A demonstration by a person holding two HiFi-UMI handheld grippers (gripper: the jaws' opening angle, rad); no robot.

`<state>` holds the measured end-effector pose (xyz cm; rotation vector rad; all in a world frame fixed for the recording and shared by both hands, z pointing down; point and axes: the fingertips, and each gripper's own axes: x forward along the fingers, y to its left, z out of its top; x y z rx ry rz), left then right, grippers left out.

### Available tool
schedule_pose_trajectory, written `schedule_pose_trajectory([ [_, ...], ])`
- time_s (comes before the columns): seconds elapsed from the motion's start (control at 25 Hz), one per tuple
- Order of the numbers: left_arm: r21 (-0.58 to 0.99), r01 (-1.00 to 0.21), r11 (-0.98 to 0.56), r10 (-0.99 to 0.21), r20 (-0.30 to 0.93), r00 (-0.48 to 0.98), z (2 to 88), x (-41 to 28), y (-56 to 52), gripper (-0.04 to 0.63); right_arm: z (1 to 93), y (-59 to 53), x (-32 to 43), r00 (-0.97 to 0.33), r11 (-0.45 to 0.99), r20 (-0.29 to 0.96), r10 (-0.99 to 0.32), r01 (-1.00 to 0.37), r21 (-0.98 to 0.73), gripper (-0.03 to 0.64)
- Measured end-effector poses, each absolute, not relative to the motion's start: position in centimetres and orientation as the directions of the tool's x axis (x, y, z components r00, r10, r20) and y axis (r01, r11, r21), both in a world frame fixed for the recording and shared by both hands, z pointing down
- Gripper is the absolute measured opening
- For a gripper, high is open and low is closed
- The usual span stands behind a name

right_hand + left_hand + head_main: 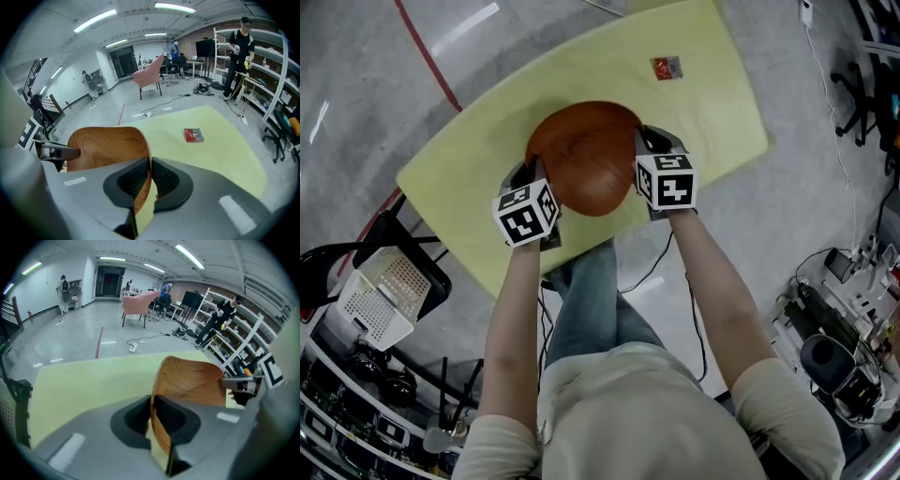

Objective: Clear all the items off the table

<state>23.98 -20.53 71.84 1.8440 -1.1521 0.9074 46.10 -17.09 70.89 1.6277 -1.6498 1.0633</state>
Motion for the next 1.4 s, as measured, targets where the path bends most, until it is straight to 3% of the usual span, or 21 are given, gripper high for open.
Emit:
schedule_pose_trajectory([
  [0.76, 0.285, -0.901, -0.328, -0.401, 0.821, 0.406, 63.9, 22.7, -15.1, 0.034, 62.2, -10.8, 44.6, -0.042, -0.078, 0.806, -0.591, -0.991, -0.109, 0.025],
  [1.4, 0.305, -0.863, -0.403, -0.396, 0.792, 0.465, 58.1, 20.5, -10.0, 0.037, 55.9, -3.1, 41.8, 0.034, -0.174, 0.776, -0.63, -0.98, -0.099, 0.022],
])
